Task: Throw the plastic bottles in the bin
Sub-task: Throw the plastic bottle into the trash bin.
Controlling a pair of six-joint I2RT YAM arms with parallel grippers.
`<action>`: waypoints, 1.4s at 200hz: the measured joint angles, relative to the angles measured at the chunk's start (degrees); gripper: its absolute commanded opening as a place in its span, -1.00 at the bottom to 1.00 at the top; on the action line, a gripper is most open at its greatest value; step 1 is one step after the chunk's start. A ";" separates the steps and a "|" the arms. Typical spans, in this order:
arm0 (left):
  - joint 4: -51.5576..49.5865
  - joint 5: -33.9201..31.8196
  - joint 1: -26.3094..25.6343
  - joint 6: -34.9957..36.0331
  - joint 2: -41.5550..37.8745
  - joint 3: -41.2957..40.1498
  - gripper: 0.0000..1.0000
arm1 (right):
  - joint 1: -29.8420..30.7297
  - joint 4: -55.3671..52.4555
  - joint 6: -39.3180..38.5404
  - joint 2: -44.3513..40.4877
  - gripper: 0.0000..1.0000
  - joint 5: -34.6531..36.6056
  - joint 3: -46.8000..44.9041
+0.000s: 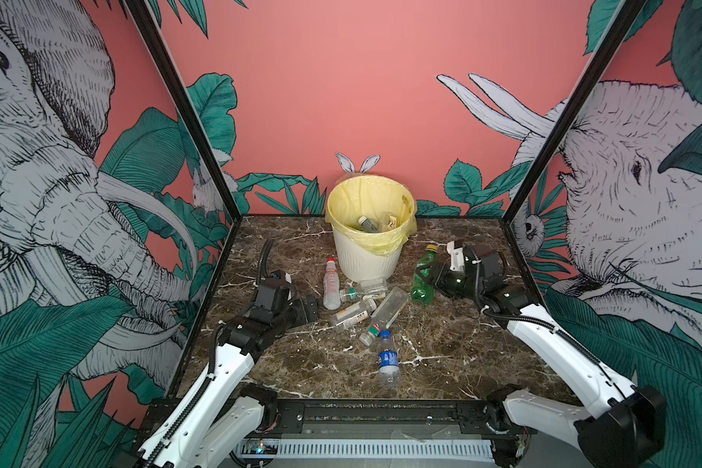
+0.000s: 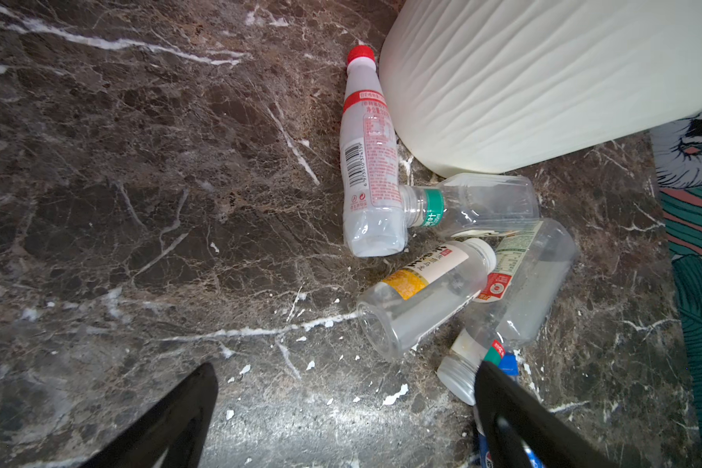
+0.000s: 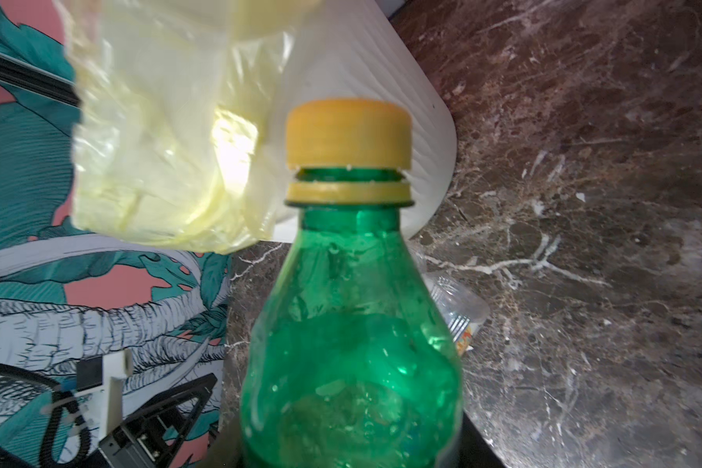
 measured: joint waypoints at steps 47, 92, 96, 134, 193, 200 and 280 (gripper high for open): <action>0.00 -0.02 0.00 -0.17 -0.57 -0.46 0.99 | -0.24 7.56 0.74 1.49 0.06 -2.25 2.97; 0.07 -0.04 0.00 -0.17 -0.85 -1.22 0.99 | -0.52 17.75 2.95 1.05 0.07 -4.09 -1.57; 0.09 -0.04 0.00 -0.17 -0.85 -1.27 0.99 | -0.55 18.45 3.06 0.83 0.08 -4.15 -2.21; 0.39 -0.04 0.00 -0.15 -0.85 -1.64 0.99 | -0.57 24.04 3.85 -4.26 0.10 -4.17 -9.53; 0.70 -0.02 0.00 -0.15 -0.83 -2.32 0.99 | -0.57 27.21 4.22 -10.69 0.11 -3.56 -14.12; 0.72 -0.02 0.00 -0.17 -0.83 -2.34 0.99 | -0.57 27.08 4.17 -10.38 0.11 -3.52 -13.60; 1.49 1.11 0.00 -1.95 -1.70 -3.61 0.99 | 0.63 23.91 0.83 17.33 0.54 -4.22 28.06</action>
